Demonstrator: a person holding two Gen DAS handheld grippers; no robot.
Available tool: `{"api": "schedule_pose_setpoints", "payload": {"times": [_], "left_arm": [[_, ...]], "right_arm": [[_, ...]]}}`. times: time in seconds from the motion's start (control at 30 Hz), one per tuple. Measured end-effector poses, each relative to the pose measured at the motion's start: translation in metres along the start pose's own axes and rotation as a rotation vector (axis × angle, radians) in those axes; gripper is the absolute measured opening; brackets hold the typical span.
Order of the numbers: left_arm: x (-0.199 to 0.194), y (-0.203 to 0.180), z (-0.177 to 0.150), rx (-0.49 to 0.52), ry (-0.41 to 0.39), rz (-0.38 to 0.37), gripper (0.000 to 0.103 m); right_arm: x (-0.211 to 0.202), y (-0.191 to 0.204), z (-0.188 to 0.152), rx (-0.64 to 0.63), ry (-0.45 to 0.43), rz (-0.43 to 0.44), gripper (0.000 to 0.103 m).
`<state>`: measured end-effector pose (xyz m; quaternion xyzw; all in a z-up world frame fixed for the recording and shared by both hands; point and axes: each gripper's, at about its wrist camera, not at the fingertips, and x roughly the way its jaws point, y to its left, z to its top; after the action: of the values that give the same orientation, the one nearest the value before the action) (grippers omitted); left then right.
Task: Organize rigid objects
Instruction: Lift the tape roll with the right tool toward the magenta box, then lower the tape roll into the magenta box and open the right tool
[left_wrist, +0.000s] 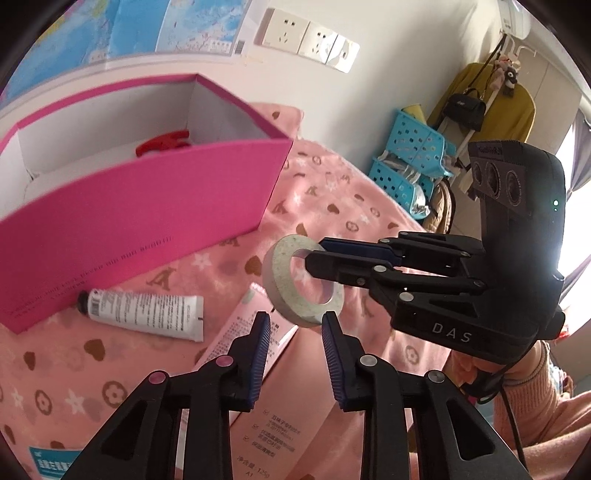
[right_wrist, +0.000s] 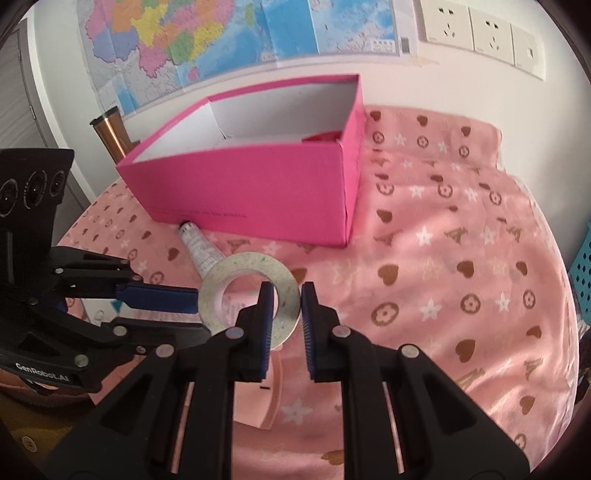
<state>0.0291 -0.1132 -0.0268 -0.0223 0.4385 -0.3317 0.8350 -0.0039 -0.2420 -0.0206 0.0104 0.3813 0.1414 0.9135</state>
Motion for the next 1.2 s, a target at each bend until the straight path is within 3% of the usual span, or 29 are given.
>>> {"api": "schedule_pose_setpoints", "payload": {"times": [0.57, 0.9, 1.2], "left_arm": [[-0.036, 0.007, 0.043, 0.037, -0.114, 0.079, 0.029], [-0.042, 0.022, 0.079, 0.032, -0.160, 0.139, 0.029], [-0.036, 0.031, 0.095, 0.032, -0.155, 0.174, 0.029]], "right_arm": [[-0.015, 0.023, 0.060, -0.126, -0.108, -0.013, 0.017], [-0.005, 0.020, 0.100, -0.157, -0.126, -0.009, 0.017], [0.005, 0.014, 0.115, -0.154, -0.115, -0.011, 0.017]]}}
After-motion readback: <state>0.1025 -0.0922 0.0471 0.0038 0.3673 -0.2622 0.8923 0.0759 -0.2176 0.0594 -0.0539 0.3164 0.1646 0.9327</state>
